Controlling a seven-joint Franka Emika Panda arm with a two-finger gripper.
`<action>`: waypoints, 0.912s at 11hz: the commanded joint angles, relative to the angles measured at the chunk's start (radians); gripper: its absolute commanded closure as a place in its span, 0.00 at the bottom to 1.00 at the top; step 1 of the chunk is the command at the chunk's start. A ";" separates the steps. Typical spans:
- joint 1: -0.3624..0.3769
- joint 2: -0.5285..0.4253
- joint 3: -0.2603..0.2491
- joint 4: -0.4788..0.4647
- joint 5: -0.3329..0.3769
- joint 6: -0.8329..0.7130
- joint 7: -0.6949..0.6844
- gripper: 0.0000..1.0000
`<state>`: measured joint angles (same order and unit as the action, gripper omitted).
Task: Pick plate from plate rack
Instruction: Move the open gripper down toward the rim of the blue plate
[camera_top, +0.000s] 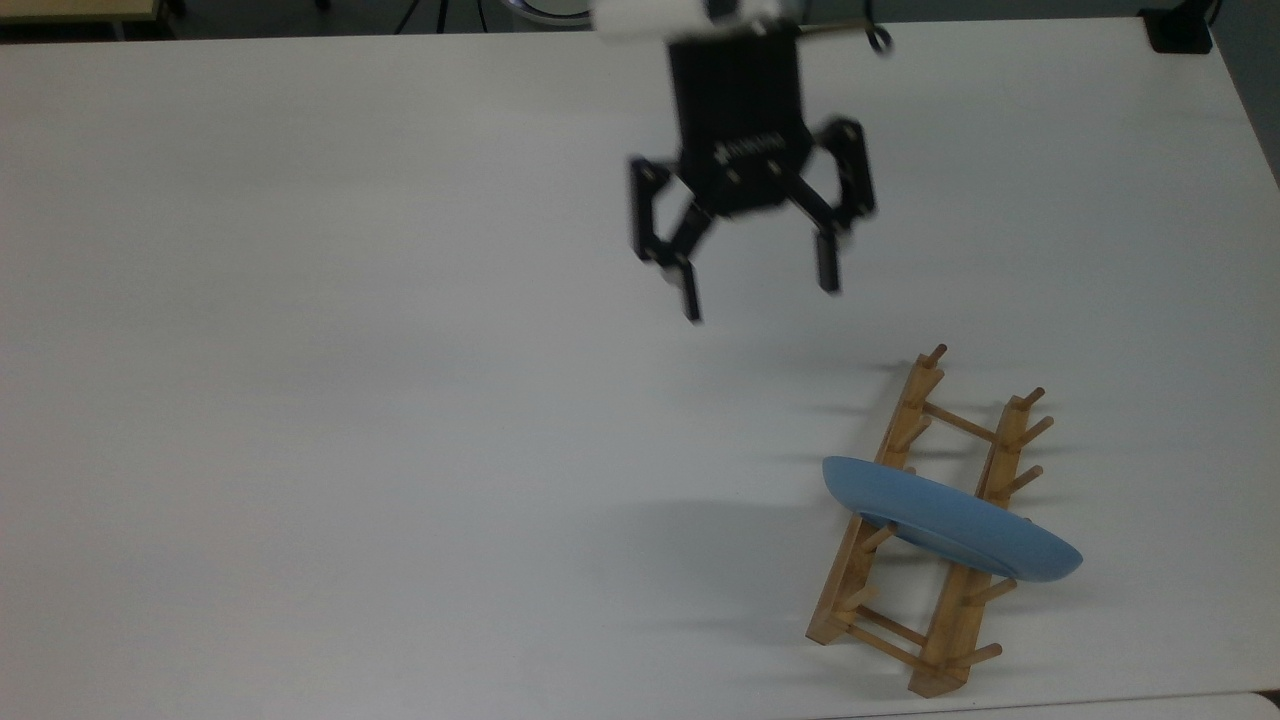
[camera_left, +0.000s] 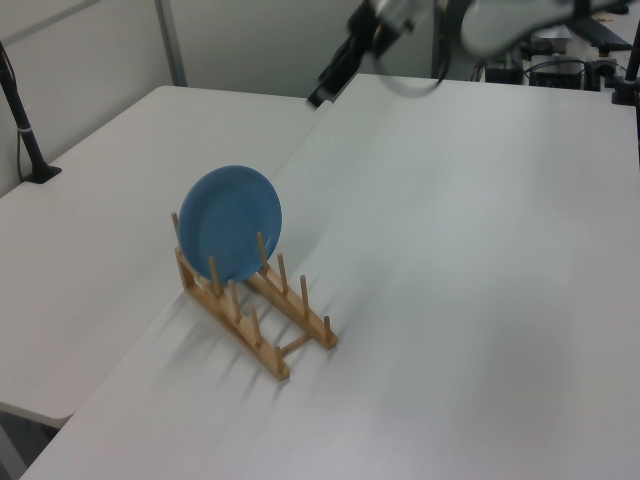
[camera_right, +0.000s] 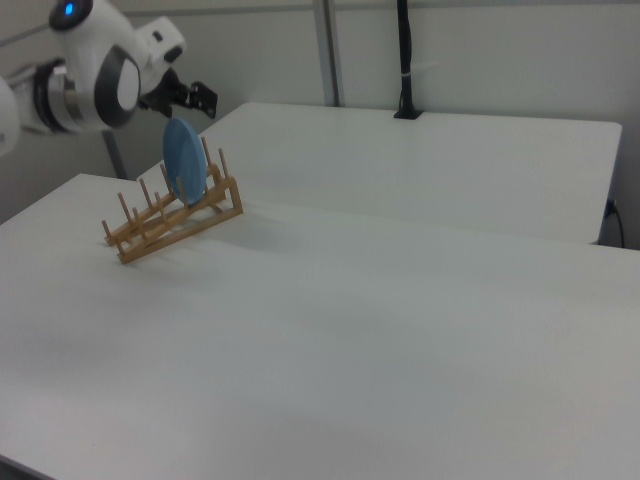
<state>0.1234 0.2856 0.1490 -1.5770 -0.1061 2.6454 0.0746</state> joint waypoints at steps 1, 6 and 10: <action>0.044 0.136 -0.012 0.086 -0.235 0.120 0.238 0.00; 0.091 0.289 -0.017 0.230 -0.401 0.126 0.382 0.00; 0.110 0.369 -0.019 0.259 -0.411 0.200 0.384 0.22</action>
<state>0.2148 0.6038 0.1486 -1.3631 -0.4881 2.7965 0.4252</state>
